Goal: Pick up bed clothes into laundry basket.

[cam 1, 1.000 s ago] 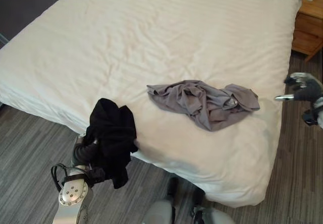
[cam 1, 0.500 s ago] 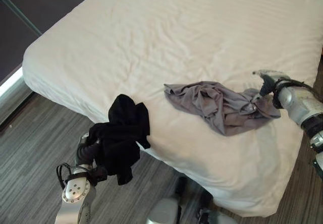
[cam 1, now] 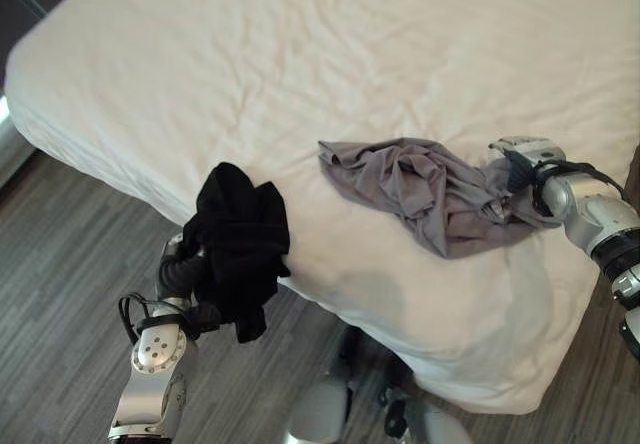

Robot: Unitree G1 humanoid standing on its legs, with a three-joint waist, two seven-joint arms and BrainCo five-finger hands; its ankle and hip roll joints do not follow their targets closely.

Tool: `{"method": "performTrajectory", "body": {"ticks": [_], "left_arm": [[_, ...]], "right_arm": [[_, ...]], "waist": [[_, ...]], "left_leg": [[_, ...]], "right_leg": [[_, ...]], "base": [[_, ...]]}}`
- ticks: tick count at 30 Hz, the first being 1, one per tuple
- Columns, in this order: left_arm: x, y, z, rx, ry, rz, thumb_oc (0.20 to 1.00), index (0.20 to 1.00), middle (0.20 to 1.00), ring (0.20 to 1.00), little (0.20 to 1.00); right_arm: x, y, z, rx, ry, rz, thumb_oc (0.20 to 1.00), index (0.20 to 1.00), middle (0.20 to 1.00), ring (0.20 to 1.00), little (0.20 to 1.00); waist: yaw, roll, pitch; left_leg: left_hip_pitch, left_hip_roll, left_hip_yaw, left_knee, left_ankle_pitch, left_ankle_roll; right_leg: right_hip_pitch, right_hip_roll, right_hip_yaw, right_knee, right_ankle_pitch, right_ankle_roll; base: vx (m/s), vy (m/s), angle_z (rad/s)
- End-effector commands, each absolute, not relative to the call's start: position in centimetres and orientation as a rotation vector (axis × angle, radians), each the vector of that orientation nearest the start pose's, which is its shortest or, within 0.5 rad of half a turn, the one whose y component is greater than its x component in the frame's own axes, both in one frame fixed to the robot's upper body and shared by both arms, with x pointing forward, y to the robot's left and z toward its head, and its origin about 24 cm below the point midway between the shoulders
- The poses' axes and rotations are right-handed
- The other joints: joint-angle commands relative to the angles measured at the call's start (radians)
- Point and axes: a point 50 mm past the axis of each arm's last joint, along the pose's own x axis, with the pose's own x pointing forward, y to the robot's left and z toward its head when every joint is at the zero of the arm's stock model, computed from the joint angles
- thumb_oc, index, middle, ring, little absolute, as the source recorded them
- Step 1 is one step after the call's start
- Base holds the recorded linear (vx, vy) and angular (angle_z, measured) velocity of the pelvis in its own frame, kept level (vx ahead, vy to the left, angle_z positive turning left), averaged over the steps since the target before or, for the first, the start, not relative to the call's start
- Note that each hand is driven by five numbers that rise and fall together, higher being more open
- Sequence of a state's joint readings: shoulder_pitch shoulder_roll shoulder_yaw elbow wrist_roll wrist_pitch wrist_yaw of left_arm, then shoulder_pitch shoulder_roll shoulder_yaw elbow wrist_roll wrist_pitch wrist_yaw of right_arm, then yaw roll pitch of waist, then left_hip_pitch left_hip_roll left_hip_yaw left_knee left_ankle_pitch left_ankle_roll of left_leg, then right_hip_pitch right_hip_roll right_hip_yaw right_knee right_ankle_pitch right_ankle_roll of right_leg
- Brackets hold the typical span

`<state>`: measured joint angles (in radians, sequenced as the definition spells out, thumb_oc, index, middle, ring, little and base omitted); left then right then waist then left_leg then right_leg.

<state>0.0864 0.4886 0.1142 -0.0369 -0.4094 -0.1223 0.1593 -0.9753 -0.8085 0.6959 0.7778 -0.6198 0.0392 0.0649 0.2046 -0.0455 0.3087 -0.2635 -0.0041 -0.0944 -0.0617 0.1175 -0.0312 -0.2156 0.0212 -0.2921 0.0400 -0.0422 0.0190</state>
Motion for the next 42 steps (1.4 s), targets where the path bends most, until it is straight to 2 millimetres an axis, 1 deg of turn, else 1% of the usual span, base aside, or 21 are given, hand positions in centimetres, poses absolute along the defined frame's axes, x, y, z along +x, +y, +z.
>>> {"method": "performTrajectory", "body": {"ticks": [1,3,6,8,9,13,18,19,20,22,26,27,28,29,31,32,35,38,40,41,42], "left_arm": [[23.2,26.8,13.1,0.157,-0.366,0.233,0.200,0.200,0.200,0.200,0.200],[23.3,26.8,13.2,0.151,-0.375,0.234,0.200,0.200,0.200,0.200,0.200],[23.6,26.6,14.0,0.144,-0.413,0.244,0.200,0.200,0.200,0.200,0.200],[24.0,26.5,14.3,0.137,-0.434,0.257,0.200,0.200,0.200,0.200,0.200],[24.0,26.5,14.4,0.138,-0.435,0.258,0.200,0.200,0.200,0.200,0.200],[24.2,26.6,14.5,0.132,-0.448,0.286,0.200,0.200,0.200,0.200,0.200],[24.2,26.7,15.1,0.137,-0.474,0.295,0.200,0.200,0.200,0.200,0.200],[24.5,26.6,15.3,0.142,-0.484,0.298,0.200,0.200,0.200,0.200,0.200],[24.6,26.6,15.3,0.142,-0.485,0.298,0.200,0.200,0.200,0.200,0.200],[24.8,26.3,15.5,0.140,-0.495,0.289,0.200,0.200,0.200,0.200,0.200],[24.9,26.1,15.9,0.135,-0.516,0.281,0.200,0.200,0.200,0.200,0.200],[24.9,26.1,16.0,0.135,-0.521,0.282,0.200,0.200,0.200,0.200,0.200],[24.9,26.1,16.1,0.134,-0.522,0.283,0.200,0.200,0.200,0.200,0.200],[24.9,26.2,16.2,0.138,-0.528,0.292,0.200,0.200,0.200,0.200,0.200],[24.8,26.3,16.3,0.138,-0.531,0.301,0.200,0.200,0.200,0.200,0.200],[24.6,26.5,16.3,0.138,-0.531,0.313,0.200,0.200,0.200,0.200,0.200],[24.2,26.9,16.5,0.146,-0.539,0.331,0.200,0.200,0.200,0.200,0.200],[24.0,27.2,16.8,0.158,-0.546,0.344,0.200,0.200,0.200,0.200,0.200],[23.9,27.3,16.7,0.163,-0.543,0.350,0.200,0.200,0.200,0.200,0.200],[23.9,27.3,16.7,0.163,-0.543,0.351,0.200,0.200,0.200,0.200,0.200],[23.9,27.3,16.6,0.161,-0.540,0.349,0.200,0.200,0.200,0.200,0.200]], "right_arm": [[39.4,-25.7,18.6,-1.761,0.076,-0.011,1.000,1.000,1.000,1.000,1.000],[39.6,-25.4,18.4,-1.755,0.077,-0.002,1.000,1.000,1.000,1.000,1.000],[40.2,-24.1,16.4,-1.757,0.130,0.048,1.000,1.000,1.000,1.000,1.000],[40.7,-22.7,16.3,-1.727,0.118,0.050,1.000,1.000,1.000,1.000,1.000],[40.8,-22.7,16.4,-1.726,0.116,0.049,1.000,1.000,1.000,1.000,1.000],[41.4,-20.4,16.1,-1.680,0.089,0.069,1.000,1.000,1.000,1.000,1.000],[41.6,-19.9,16.6,-1.654,0.066,0.056,1.000,1.000,1.000,1.000,1.000],[41.8,-19.7,17.3,-1.622,0.044,0.040,1.000,1.000,1.000,1.000,1.000],[41.8,-19.7,17.3,-1.622,0.043,0.039,1.000,1.000,1.000,1.000,1.000],[41.9,-19.9,18.4,-1.614,0.026,0.005,1.000,1.000,1.000,1.000,1.000],[42.3,-20.5,21.8,-1.583,-0.027,-0.098,1.000,1.000,1.000,1.000,1.000],[42.4,-20.6,22.8,-1.577,-0.045,-0.123,1.000,1.000,1.000,1.000,1.000],[42.4,-20.5,22.9,-1.577,-0.046,-0.124,1.000,1.000,1.000,1.000,1.000],[42.4,-20.9,25.0,-1.581,-0.073,-0.187,1.000,1.000,1.000,1.000,1.000],[42.5,-20.8,26.5,-1.568,-0.097,-0.231,1.000,1.000,1.000,1.000,1.000],[42.4,-20.8,27.8,-1.556,-0.121,-0.270,1.000,1.000,1.000,1.000,1.000],[42.3,-20.1,30.0,-1.539,-0.176,-0.314,1.000,1.000,1.000,1.000,1.000],[42.2,-18.8,32.1,-1.523,-0.249,-0.335,1.000,1.000,1.000,1.000,1.000],[42.1,-17.6,33.0,-1.524,-0.296,-0.330,1.000,1.000,1.000,1.000,1.000],[42.1,-17.6,33.1,-1.524,-0.297,-0.330,1.000,1.000,1.000,1.000,1.000],[42.1,-16.9,33.1,-1.531,-0.313,-0.313,1.000,1.000,1.000,1.000,1.000]], "waist": [[0.034,-0.062,0.040],[0.038,-0.067,0.051],[0.065,-0.080,0.092],[0.085,-0.093,0.115],[0.084,-0.094,0.115],[0.114,-0.113,0.151],[0.128,-0.134,0.174],[0.136,-0.156,0.190],[0.136,-0.156,0.190],[0.141,-0.170,0.200],[0.148,-0.191,0.211],[0.148,-0.198,0.211],[0.147,-0.198,0.211],[0.147,-0.211,0.211],[0.146,-0.221,0.211],[0.145,-0.226,0.211],[0.145,-0.239,0.211],[0.141,-0.254,0.208],[0.140,-0.261,0.204],[0.139,-0.261,0.205],[0.139,-0.265,0.204]], "left_leg": [[0.030,-0.014,0.001,-0.023,-0.022,-0.005],[0.022,-0.012,0.002,-0.021,-0.020,-0.005],[-0.015,-0.006,-0.003,-0.018,-0.009,-0.010],[-0.040,-0.005,-0.012,-0.018,0.000,-0.016],[-0.041,-0.005,-0.012,-0.018,0.000,-0.016],[-0.070,-0.005,-0.024,-0.019,0.005,-0.022],[-0.085,-0.001,-0.028,-0.019,0.007,-0.025],[-0.092,0.004,-0.031,-0.019,0.006,-0.026],[-0.092,0.004,-0.030,-0.019,0.006,-0.026],[-0.095,0.006,-0.031,-0.018,0.005,-0.027],[-0.087,0.011,-0.023,-0.017,-0.006,-0.029],[-0.091,0.010,-0.023,-0.018,0.002,-0.029],[-0.092,0.010,-0.022,-0.018,0.002,-0.029],[-0.088,0.013,-0.019,-0.019,-0.001,-0.029],[-0.083,0.015,-0.017,-0.019,-0.005,-0.029],[-0.080,0.016,-0.016,-0.019,-0.006,-0.028],[-0.069,0.019,-0.013,-0.018,-0.017,-0.029],[-0.067,0.018,-0.012,-0.021,-0.011,-0.029],[-0.064,0.018,-0.011,-0.021,-0.012,-0.029],[-0.064,0.018,-0.010,-0.021,-0.012,-0.029],[-0.063,0.018,-0.009,-0.021,-0.012,-0.029]], "right_leg": [[0.052,-0.093,0.026,-0.127,0.119,0.097],[0.043,-0.092,0.028,-0.127,0.124,0.096],[0.013,-0.088,0.027,-0.127,0.132,0.094],[-0.003,-0.086,0.017,-0.127,0.134,0.093],[-0.004,-0.086,0.017,-0.127,0.134,0.093],[-0.023,-0.085,0.000,-0.127,0.132,0.094],[-0.035,-0.081,-0.004,-0.127,0.137,0.094],[-0.042,-0.078,-0.007,-0.127,0.140,0.095],[-0.042,-0.078,-0.006,-0.127,0.140,0.095],[-0.045,-0.075,-0.007,-0.127,0.141,0.095],[-0.045,-0.065,-0.001,-0.127,0.141,0.094],[-0.050,-0.066,-0.002,-0.127,0.146,0.094],[-0.051,-0.066,-0.002,-0.127,0.146,0.094],[-0.051,-0.063,0.001,-0.127,0.146,0.094],[-0.049,-0.060,0.005,-0.127,0.146,0.093],[-0.049,-0.057,0.008,-0.127,0.145,0.091],[-0.041,-0.052,0.013,-0.127,0.140,0.090],[-0.044,-0.052,0.014,-0.127,0.144,0.089],[-0.043,-0.051,0.015,-0.127,0.144,0.088],[-0.043,-0.051,0.015,-0.127,0.144,0.088],[-0.043,-0.051,0.015,-0.127,0.144,0.088]], "base": [[-0.05,-0.017,0.01],[-0.02,-0.009,-0.01],[-0.03,-0.037,0.01],[-0.01,-0.079,-0.01],[0.00,-0.071,0.09],[0.01,-0.042,0.14],[0.00,-0.038,0.04],[0.00,-0.036,-0.04],[0.01,-0.056,-0.03],[0.00,-0.013,-0.02],[0.00,0.000,0.00],[0.00,0.000,0.00],[0.00,0.000,0.00],[0.00,0.000,0.00],[0.00,0.000,0.00],[0.00,0.000,0.00],[0.02,-0.016,0.00],[0.00,-0.009,0.03],[0.00,0.000,0.00],[0.00,0.000,0.00],[0.00,0.000,0.00]]}}
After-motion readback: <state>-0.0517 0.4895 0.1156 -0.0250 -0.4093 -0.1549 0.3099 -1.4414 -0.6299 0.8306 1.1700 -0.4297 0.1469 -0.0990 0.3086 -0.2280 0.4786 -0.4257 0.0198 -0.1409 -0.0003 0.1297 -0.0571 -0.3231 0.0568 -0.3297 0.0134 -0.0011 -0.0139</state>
